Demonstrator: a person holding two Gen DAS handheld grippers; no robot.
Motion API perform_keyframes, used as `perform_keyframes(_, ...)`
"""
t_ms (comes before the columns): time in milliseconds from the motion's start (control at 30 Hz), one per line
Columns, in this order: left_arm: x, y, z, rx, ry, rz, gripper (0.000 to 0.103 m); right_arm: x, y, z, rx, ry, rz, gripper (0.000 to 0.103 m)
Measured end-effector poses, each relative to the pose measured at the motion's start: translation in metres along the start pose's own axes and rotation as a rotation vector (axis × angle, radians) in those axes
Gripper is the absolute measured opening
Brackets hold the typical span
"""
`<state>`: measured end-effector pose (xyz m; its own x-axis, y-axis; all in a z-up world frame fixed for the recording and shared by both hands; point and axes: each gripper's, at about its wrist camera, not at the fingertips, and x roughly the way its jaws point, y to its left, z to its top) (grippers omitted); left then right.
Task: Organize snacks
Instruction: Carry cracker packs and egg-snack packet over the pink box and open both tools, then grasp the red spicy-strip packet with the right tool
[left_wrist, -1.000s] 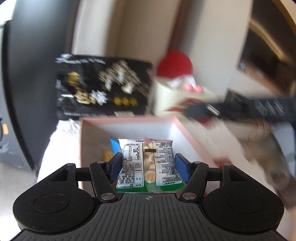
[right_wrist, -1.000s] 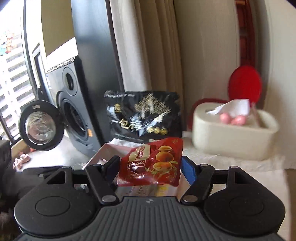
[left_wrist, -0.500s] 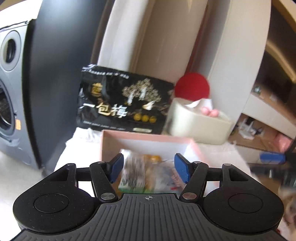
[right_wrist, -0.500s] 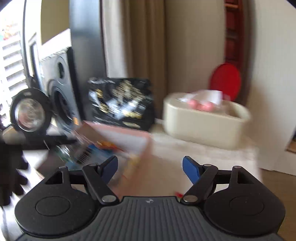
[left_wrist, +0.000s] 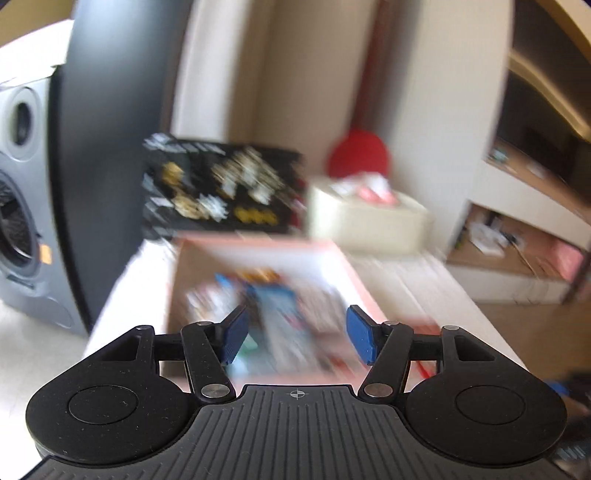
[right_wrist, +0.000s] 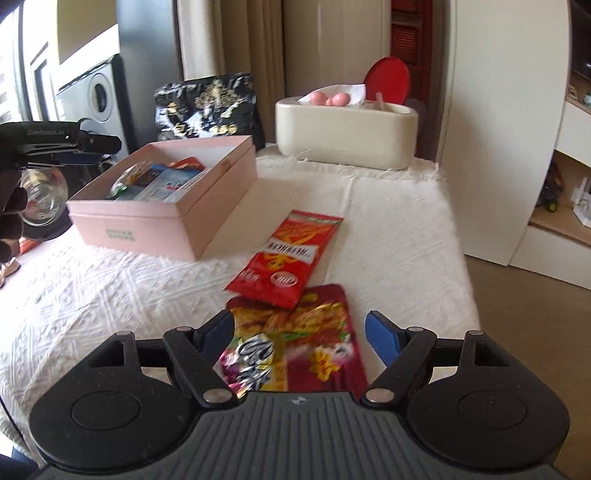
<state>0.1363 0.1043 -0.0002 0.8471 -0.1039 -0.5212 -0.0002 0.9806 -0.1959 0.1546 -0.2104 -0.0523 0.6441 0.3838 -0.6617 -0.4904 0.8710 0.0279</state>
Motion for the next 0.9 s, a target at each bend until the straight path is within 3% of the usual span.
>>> perform_keyframes(133,-0.001,-0.022,-0.047,-0.006,0.136,-0.108,0.064,0.007,0.001,-0.007,0.026,0.004,-0.023,0.079)
perform_keyframes(267,0.008,-0.035,-0.078,-0.004,0.220,-0.153,0.064,0.010,-0.002,0.014,0.048,-0.068,-0.022,0.080)
perform_keyframes(467,0.016,-0.033,-0.082,-0.040,0.163,-0.193,0.064,0.080,0.015,0.053,0.106,0.039,-0.022,0.082)
perform_keyframes(567,0.018,-0.029,-0.082,-0.060,0.175,-0.218,0.064,0.101,0.025,0.061,0.098,0.089,-0.079,0.068)
perform_keyframes(600,0.018,-0.028,-0.082,-0.059,0.174,-0.222,0.064,0.103,0.025,0.062,0.092,0.108,-0.093,0.058)
perform_keyframes(633,0.017,-0.027,-0.082,-0.062,0.169,-0.227,0.064,0.101,0.024,0.064,0.079,0.116,-0.090,0.055)
perform_keyframes(800,0.011,-0.014,-0.086,-0.113,0.165,-0.241,0.064,0.070,0.002,0.061,0.041,0.091,-0.173,0.049)
perform_keyframes(900,0.009,-0.012,-0.087,-0.118,0.167,-0.250,0.064,0.047,-0.026,0.052,0.085,0.070,-0.229,0.049)
